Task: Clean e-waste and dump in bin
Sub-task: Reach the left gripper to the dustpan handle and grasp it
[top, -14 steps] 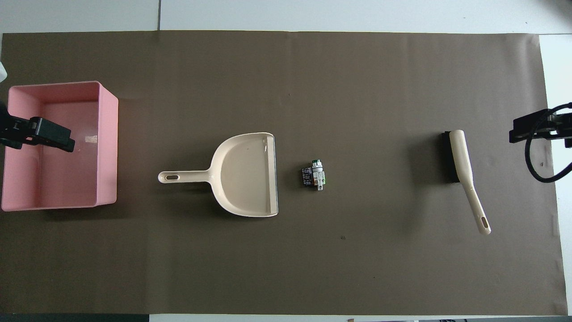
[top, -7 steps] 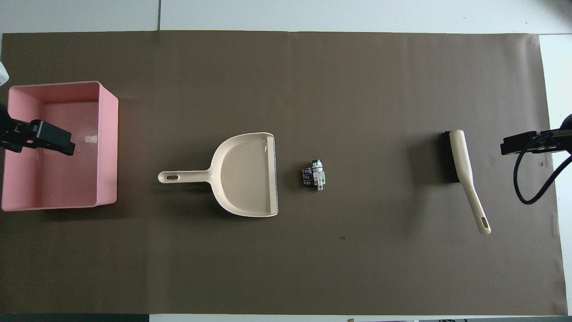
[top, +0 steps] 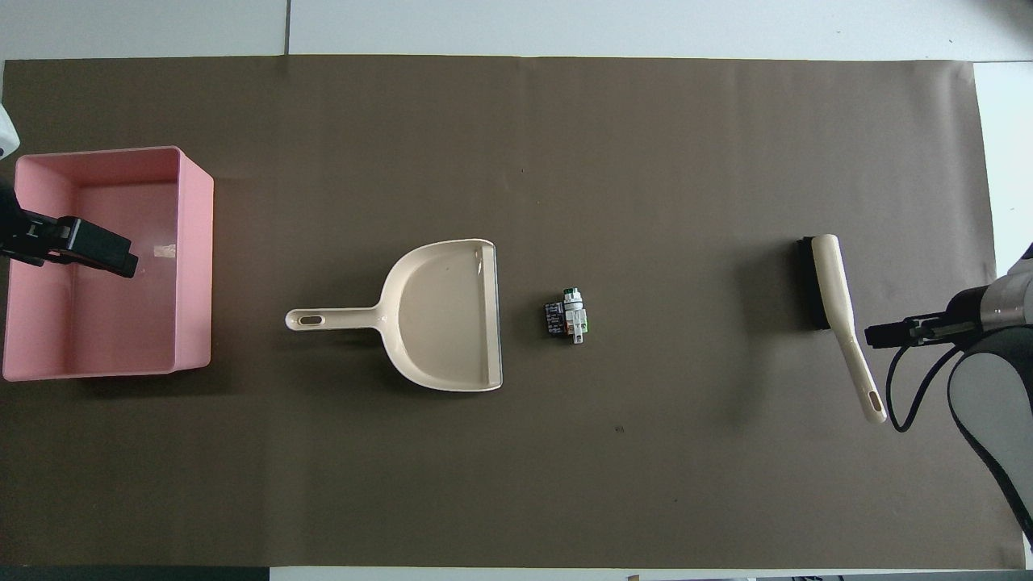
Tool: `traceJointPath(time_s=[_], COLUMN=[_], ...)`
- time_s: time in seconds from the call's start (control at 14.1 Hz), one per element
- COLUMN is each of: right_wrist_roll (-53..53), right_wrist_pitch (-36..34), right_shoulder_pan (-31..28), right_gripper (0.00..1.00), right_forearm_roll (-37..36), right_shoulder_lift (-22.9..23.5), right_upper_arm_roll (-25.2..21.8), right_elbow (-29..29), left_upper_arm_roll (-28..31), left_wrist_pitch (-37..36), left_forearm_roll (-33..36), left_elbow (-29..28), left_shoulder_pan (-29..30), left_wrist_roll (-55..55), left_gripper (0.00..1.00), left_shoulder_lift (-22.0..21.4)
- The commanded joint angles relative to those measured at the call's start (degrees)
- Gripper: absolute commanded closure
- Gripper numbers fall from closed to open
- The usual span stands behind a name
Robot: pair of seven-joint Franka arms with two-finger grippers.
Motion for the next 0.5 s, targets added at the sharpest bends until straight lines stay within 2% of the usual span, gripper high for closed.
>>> traceJointPath(time_s=[0.0, 0.21, 0.43], right_wrist_roll=[-2.03, -1.95, -1.95], right_wrist_pitch=[5.35, 10.19, 10.64], right_shoulder_pan=[-0.71, -0.71, -1.06], right_gripper=[0.01, 0.01, 0.01], right_forearm_roll=[1.62, 1.62, 1.71], right_shoulder_lift=[-0.9, -0.8, -0.37], right_upper_arm_roll=[0.42, 0.34, 0.33], right_elbow=[-6.16, -10.64, -11.71], left_upper_arm_roll=[0.24, 0.24, 0.24], left_wrist_pitch=[3.12, 6.28, 8.49], left_forearm_roll=[0.49, 0.58, 0.76], left_elbow=[-2.0, -4.01, -6.56], left_shoulder_pan=[-2.45, -5.53, -8.34], left_wrist_roll=[13.35, 23.74, 34.46], left_gripper=[0.03, 0.03, 0.03], left_shoulder_lift=[-1.46, -1.2, -1.28])
